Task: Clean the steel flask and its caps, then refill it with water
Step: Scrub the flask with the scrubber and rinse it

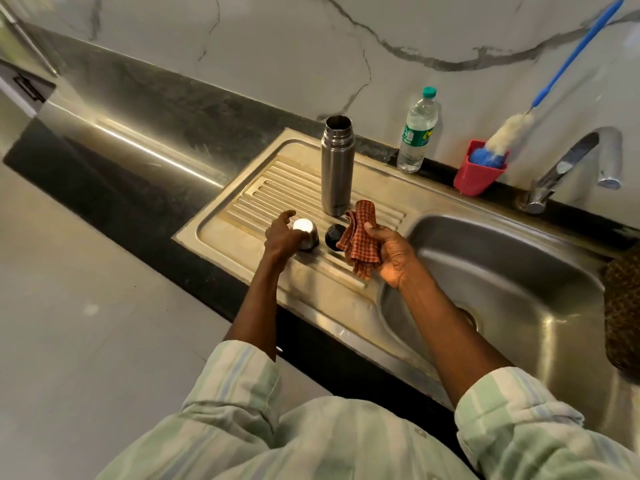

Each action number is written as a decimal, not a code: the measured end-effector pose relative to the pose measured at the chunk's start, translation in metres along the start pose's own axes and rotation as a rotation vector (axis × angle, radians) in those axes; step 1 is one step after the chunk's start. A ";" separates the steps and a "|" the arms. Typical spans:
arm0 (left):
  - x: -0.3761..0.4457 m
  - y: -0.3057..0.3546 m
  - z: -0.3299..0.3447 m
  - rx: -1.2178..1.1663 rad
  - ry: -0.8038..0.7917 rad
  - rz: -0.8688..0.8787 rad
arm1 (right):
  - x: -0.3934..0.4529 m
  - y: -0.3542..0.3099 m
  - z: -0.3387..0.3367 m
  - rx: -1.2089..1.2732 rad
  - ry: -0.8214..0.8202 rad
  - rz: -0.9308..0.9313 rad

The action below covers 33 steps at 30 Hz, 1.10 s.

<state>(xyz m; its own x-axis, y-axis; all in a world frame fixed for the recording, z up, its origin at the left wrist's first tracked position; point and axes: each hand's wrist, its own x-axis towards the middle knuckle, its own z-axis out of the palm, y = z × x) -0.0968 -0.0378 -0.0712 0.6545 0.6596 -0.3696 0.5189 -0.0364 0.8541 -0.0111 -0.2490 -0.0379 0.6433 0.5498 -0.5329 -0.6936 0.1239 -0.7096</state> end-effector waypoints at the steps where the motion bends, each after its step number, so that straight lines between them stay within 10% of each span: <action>1: 0.003 -0.011 0.001 0.075 -0.024 0.019 | -0.003 0.002 0.000 0.002 -0.026 0.007; 5: 0.004 -0.029 0.014 0.212 0.107 0.158 | -0.010 0.007 0.000 -0.040 -0.086 0.011; 12: -0.051 0.009 0.037 -0.284 0.370 0.388 | -0.021 0.000 -0.013 -0.011 0.008 -0.104; 29: -0.086 0.042 0.184 -0.578 -0.592 0.011 | -0.094 -0.022 -0.127 0.333 0.267 -0.229; 33: -0.091 0.041 0.203 -0.539 -0.702 -0.033 | -0.092 -0.020 -0.129 -0.074 0.553 -0.493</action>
<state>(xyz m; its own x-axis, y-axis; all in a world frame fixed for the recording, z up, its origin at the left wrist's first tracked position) -0.0235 -0.2521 -0.0770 0.9222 0.0343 -0.3851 0.3298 0.4500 0.8299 -0.0143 -0.4088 -0.0346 0.9569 -0.0533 -0.2854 -0.2717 0.1819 -0.9450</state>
